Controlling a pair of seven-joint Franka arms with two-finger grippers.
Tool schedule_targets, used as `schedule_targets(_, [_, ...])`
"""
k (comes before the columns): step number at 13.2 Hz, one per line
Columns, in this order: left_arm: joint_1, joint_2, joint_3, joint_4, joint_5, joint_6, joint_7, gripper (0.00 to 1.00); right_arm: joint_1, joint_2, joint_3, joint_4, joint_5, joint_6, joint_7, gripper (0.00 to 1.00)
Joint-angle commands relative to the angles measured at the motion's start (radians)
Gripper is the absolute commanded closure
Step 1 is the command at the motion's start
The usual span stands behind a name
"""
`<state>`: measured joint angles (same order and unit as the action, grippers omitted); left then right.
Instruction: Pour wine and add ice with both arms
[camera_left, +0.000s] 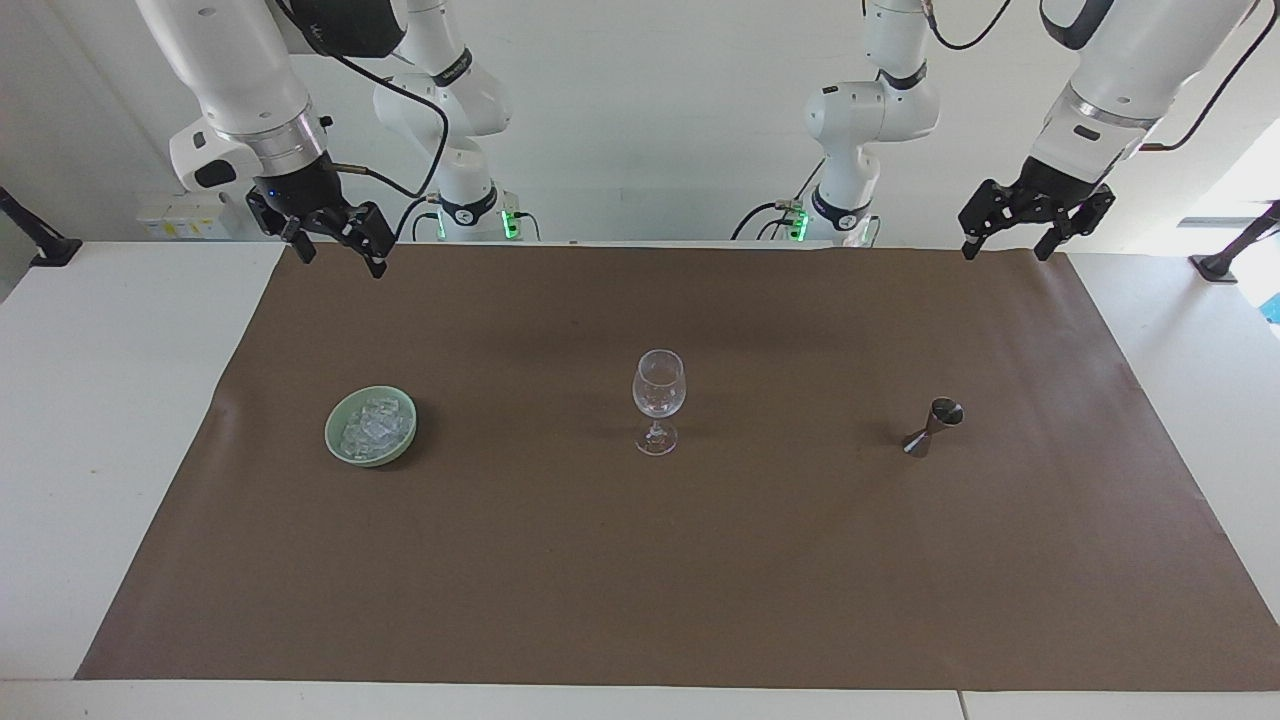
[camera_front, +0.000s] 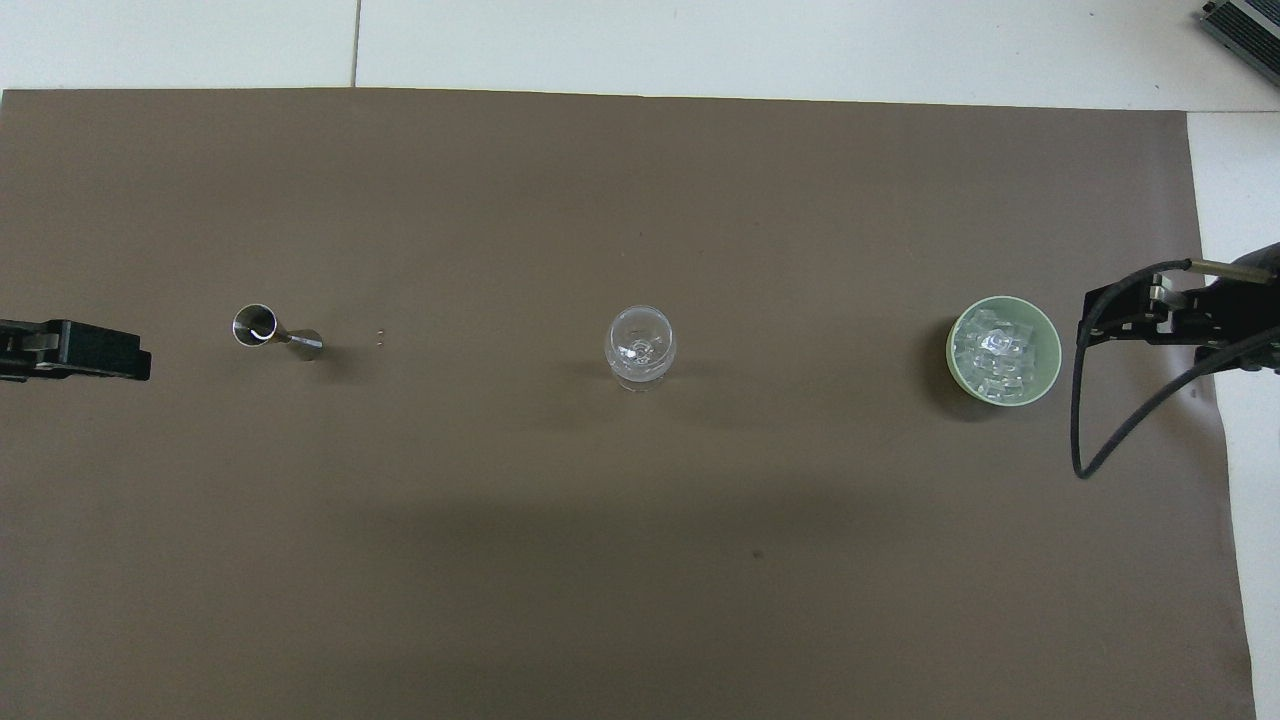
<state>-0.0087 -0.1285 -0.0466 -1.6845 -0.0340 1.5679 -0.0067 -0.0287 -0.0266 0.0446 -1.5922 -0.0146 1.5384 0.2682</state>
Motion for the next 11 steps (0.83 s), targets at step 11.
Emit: schedule_targets(11, [-0.004, -0.025, 0.005, -0.026, -0.006, -0.003, 0.005, 0.00, -0.007, -0.021, 0.003, -0.025, 0.005, 0.011, -0.010, 0.00])
